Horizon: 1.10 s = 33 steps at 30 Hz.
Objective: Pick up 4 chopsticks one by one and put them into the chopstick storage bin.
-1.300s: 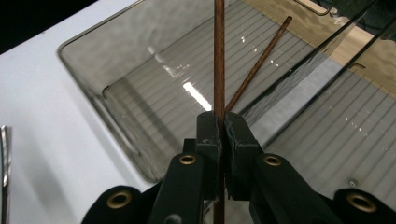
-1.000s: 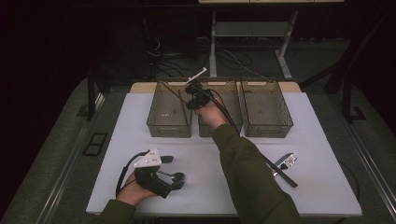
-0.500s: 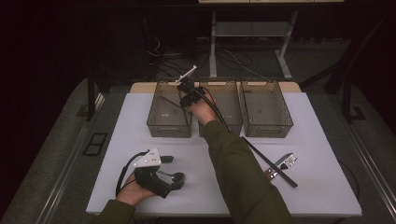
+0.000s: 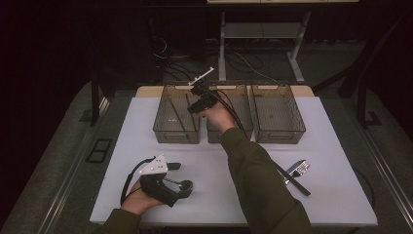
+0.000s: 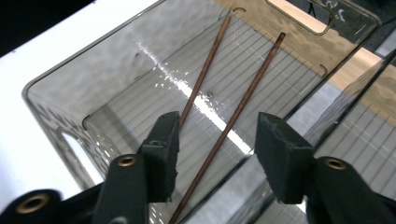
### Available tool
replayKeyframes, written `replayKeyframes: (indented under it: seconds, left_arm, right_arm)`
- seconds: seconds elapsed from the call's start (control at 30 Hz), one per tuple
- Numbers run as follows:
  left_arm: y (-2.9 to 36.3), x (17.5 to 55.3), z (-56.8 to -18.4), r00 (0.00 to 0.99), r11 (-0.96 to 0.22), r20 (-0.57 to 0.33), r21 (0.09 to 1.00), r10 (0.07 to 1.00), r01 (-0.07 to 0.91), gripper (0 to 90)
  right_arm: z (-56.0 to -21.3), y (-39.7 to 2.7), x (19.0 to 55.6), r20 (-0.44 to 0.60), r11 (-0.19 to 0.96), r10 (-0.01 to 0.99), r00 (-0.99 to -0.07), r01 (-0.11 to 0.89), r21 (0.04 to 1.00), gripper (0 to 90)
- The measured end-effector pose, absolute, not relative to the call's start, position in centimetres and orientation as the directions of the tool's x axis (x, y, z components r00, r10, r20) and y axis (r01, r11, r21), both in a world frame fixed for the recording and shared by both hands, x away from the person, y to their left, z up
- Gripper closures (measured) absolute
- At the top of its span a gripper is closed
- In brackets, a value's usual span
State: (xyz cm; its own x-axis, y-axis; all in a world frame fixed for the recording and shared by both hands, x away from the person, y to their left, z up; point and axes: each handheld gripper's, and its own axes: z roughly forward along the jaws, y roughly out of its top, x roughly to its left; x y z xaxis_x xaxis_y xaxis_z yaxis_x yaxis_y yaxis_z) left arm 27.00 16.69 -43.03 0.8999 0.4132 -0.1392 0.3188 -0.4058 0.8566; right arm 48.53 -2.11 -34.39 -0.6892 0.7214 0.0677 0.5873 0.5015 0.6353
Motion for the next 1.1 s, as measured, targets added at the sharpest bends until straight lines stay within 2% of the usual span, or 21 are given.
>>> replayKeyframes:
  seconds: [0.23, 0.43, 1.1]
  left_arm:
    - [16.7, 27.0, -43.1, 0.899, -0.405, -0.14, 0.857, 0.414, 0.32, 0.0]
    - [16.6, 27.0, -43.1, 0.898, -0.405, -0.14, 0.856, 0.417, 0.322, 0.0]
    - [16.8, 27.0, -43.3, 0.887, -0.407, -0.151, 0.847, 0.436, 0.343, 0.0]
  right_arm:
    - [-34.2, -4.0, 47.4, 0.07, 0.502, 0.688, -0.722, 0.544, 0.672, 35.4]
    - [-33.8, -5.8, 46.2, 0.08, 0.481, 0.682, -0.727, 0.528, 0.7, 30.6]
    - [-34.3, -10.7, 42.1, 0.093, 0.467, 0.657, -0.748, 0.501, 0.729, 24.5]
